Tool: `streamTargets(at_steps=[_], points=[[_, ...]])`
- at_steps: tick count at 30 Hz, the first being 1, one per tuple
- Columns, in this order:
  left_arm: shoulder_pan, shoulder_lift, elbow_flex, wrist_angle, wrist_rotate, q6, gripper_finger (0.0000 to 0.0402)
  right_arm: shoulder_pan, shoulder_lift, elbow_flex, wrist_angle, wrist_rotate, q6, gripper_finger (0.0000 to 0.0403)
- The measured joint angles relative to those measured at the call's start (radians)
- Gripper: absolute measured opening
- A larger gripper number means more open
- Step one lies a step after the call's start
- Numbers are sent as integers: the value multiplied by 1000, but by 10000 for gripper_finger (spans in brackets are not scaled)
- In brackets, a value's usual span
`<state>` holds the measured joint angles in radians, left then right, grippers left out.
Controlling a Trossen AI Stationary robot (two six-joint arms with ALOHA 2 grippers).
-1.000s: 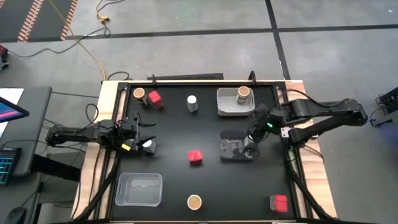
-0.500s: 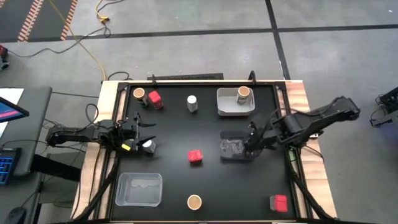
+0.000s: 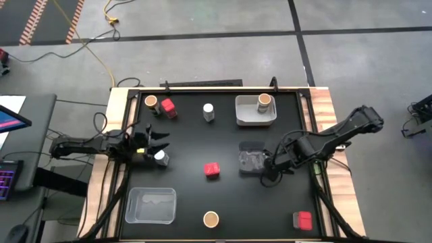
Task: Sort spices by type
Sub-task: Put the center red spice can in the transparent bin
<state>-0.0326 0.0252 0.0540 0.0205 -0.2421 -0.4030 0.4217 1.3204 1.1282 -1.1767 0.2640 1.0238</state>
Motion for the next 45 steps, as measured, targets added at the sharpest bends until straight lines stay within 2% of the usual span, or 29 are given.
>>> streamTargets(at_steps=[4,8,17,21,25,28,33,36,40,42,45], points=[[0,86,115,-64,-95,-5,251,25,-35,0,-17,-1,-4,250],[0,275,288,-204,-167,-5,248,41,-79,0,-77,-1,-4,250],[0,834,716,-416,-174,-110,247,51,-192,0,-137,3,-5,248],[-2,1011,888,-499,-174,-249,247,60,-249,0,-164,4,-71,238],[-41,1167,1019,-579,-168,-312,247,79,-311,0,-188,12,-136,221],[-89,1264,1096,-586,-162,-297,247,95,-354,0,-190,41,-168,208],[-154,1408,1180,-587,-162,-107,247,103,-405,0,-207,56,-202,194],[-175,1474,1216,-580,-162,-56,247,100,-420,0,-208,56,-231,189],[-186,1554,1251,-572,-159,-94,247,100,-419,0,-208,57,-248,185],[-189,1582,1262,-572,-112,-172,247,100,-418,0,-207,57,-249,185],[-189,1611,1263,-526,-60,-184,247,100,-418,0,-207,57,-249,184]])
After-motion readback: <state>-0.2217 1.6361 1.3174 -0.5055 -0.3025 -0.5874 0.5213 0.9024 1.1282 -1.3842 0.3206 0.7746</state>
